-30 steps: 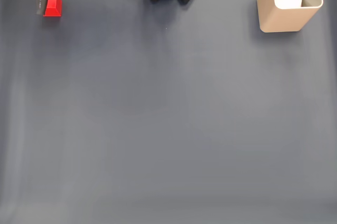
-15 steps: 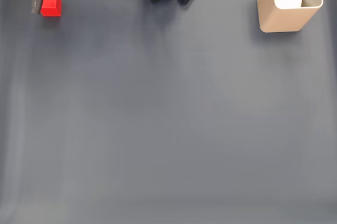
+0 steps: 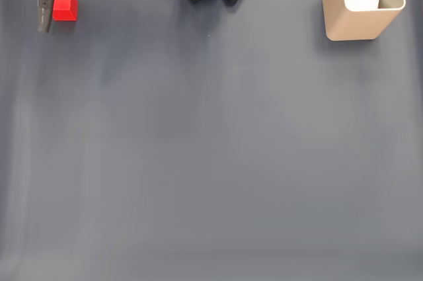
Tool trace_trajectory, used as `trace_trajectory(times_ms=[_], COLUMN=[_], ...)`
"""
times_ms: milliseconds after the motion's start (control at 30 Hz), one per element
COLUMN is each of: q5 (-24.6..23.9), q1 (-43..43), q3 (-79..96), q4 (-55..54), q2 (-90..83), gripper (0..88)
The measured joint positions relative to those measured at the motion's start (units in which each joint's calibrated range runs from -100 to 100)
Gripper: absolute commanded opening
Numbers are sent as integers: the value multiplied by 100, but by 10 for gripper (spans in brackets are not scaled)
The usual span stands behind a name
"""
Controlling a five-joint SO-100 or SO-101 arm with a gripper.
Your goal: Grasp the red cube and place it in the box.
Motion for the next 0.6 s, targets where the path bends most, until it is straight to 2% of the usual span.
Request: trace_trajectory(times_ms=[600], q5=[-63], q1=[-143], q3=[-364], q4=[-179], q2=[758], gripper=[653])
